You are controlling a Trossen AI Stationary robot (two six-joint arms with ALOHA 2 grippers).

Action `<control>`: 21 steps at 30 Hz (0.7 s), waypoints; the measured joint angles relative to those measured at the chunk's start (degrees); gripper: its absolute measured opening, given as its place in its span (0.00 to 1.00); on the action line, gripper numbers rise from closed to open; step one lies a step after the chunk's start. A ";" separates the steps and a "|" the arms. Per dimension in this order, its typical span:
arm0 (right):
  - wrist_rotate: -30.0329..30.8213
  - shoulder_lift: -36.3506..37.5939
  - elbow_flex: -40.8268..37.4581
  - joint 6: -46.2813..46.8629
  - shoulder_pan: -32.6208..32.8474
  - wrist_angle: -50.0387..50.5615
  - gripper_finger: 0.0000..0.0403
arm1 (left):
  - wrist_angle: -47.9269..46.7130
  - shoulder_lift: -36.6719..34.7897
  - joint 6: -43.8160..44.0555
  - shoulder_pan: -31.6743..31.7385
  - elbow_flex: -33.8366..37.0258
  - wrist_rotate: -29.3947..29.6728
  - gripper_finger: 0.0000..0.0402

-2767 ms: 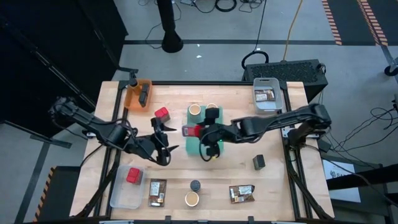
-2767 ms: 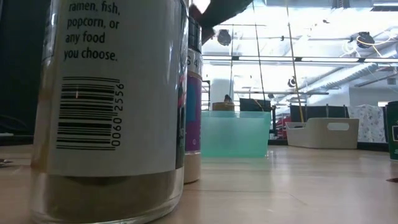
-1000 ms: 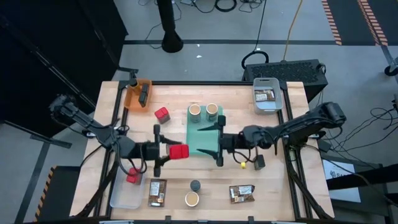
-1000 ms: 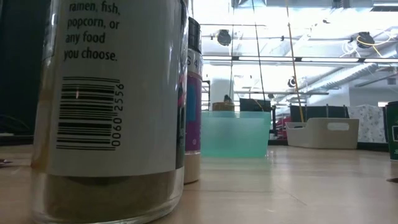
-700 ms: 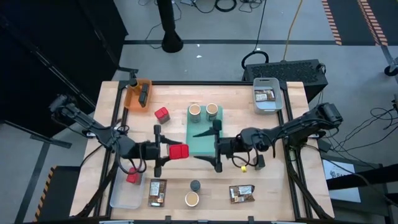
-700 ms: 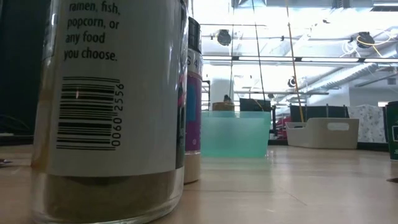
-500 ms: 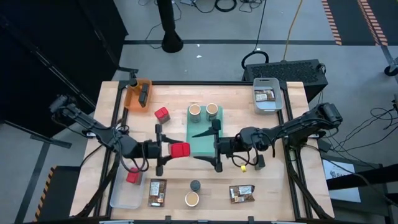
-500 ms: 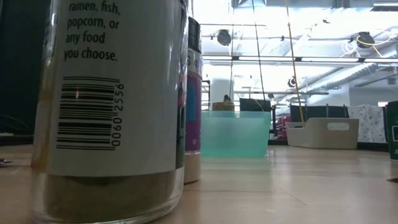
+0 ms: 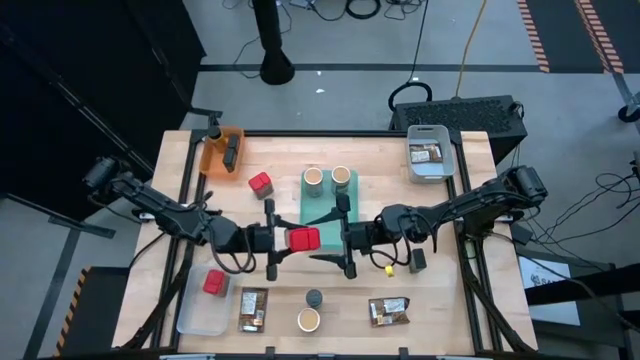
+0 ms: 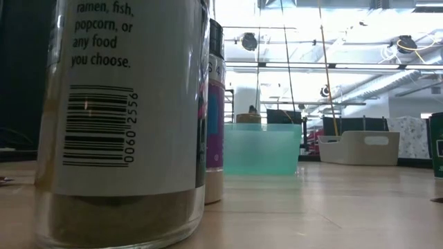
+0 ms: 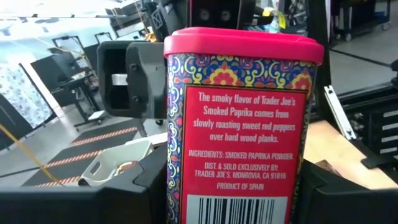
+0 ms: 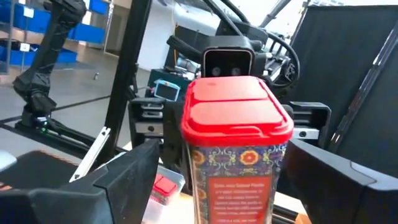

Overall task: Sort spices by type
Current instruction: Put the right red seasoning can into the transparent bin

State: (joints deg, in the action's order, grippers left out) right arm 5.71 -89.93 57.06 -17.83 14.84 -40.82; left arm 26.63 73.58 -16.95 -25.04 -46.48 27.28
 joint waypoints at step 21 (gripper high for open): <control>0.34 -0.13 -0.11 -0.21 -0.25 1.56 0.37 | -4.76 -0.20 4.55 -0.22 -0.13 3.09 0.51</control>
State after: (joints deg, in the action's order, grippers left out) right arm 6.05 -90.06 56.95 -18.04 14.59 -39.26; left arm 21.87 73.38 -12.40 -25.26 -46.61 30.37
